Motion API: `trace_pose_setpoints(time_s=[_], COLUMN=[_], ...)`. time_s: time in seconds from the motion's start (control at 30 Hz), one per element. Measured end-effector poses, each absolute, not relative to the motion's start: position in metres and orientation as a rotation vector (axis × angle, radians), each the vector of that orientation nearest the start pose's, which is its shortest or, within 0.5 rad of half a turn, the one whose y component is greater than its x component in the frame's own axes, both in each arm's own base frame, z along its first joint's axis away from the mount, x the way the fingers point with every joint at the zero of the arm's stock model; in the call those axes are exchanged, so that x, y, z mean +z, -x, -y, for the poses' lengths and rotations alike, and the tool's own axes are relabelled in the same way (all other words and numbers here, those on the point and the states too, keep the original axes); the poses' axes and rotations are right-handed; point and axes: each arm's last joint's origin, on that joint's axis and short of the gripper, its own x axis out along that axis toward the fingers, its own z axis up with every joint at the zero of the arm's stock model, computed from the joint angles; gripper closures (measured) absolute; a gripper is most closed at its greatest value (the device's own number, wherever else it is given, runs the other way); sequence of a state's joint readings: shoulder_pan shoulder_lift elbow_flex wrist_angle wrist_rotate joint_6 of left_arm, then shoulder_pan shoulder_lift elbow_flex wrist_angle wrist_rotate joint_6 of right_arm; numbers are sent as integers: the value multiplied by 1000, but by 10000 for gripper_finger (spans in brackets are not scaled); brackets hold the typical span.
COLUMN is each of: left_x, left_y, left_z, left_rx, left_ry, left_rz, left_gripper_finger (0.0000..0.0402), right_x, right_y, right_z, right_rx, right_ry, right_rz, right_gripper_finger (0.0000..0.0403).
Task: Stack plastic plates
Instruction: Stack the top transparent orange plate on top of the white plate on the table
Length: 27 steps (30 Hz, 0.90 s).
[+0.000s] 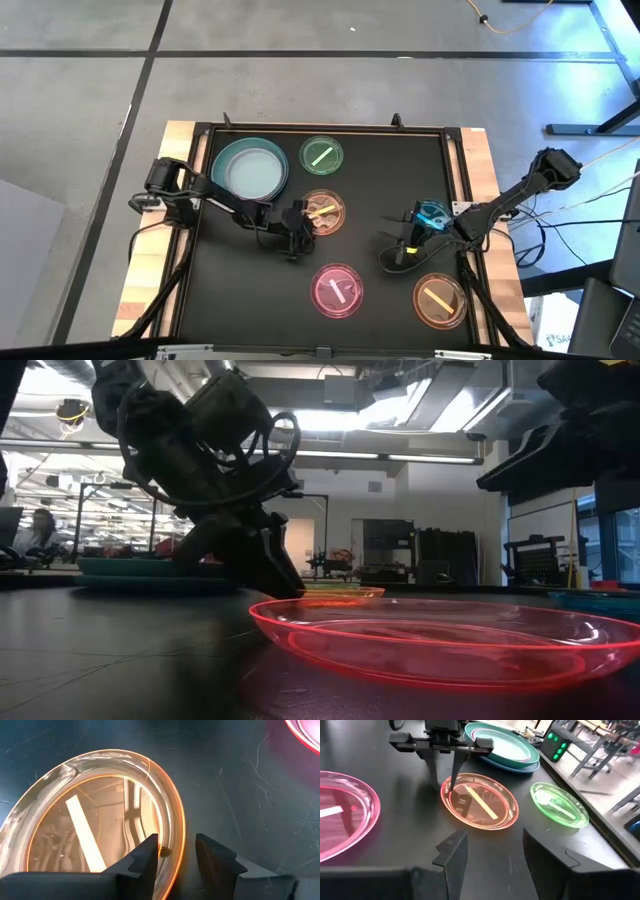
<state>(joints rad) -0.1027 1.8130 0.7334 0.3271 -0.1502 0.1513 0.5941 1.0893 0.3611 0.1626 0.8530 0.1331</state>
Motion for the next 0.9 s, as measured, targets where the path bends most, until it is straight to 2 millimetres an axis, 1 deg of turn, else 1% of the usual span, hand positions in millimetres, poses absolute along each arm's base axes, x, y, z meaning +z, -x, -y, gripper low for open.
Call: trace_pose_setpoints(time_s=[0.07, 0.13, 0.23, 0.33, 0.4, 0.47, 0.53, 0.63, 0.73, 0.9], left_x=[106, 106, 106, 107, 107, 107, 107, 108, 111, 112], left_y=[-321, -321, -321, -321, -322, -322, -322, -323, -324, -325], left_z=[29, 29, 29, 29, 29, 29, 30, 33, 36, 39], left_rx=[-12, -8, 7, 18, 19, 20, 18, 10, 1, 13], left_ry=[-237, -226, -183, -158, -156, -153, -154, -155, -153, -170], left_rz=[-750, -746, -748, -744, -738, -737, -735, -715, -681, -670], left_gripper_finger=[282, 297, 334, 376, 394, 395, 392, 395, 399, 397], right_x=[173, 174, 176, 176, 176, 177, 177, 171, 166, 163], right_y=[-173, -173, -173, -173, -173, -174, -178, -183, -186, -189], right_z=[-90, -89, -89, -89, -89, -88, -85, -83, -81, -75], right_rx=[-293, -310, -337, -344, -351, -368, -415, -396, -380, -416], right_ry=[281, 307, 351, 360, 361, 339, 268, 211, 195, 197], right_rz=[-406, -401, -385, -385, -383, -374, -346, -373, -398, -412], right_gripper_finger=[219, 219, 219, 219, 219, 219, 219, 219, 219, 219])
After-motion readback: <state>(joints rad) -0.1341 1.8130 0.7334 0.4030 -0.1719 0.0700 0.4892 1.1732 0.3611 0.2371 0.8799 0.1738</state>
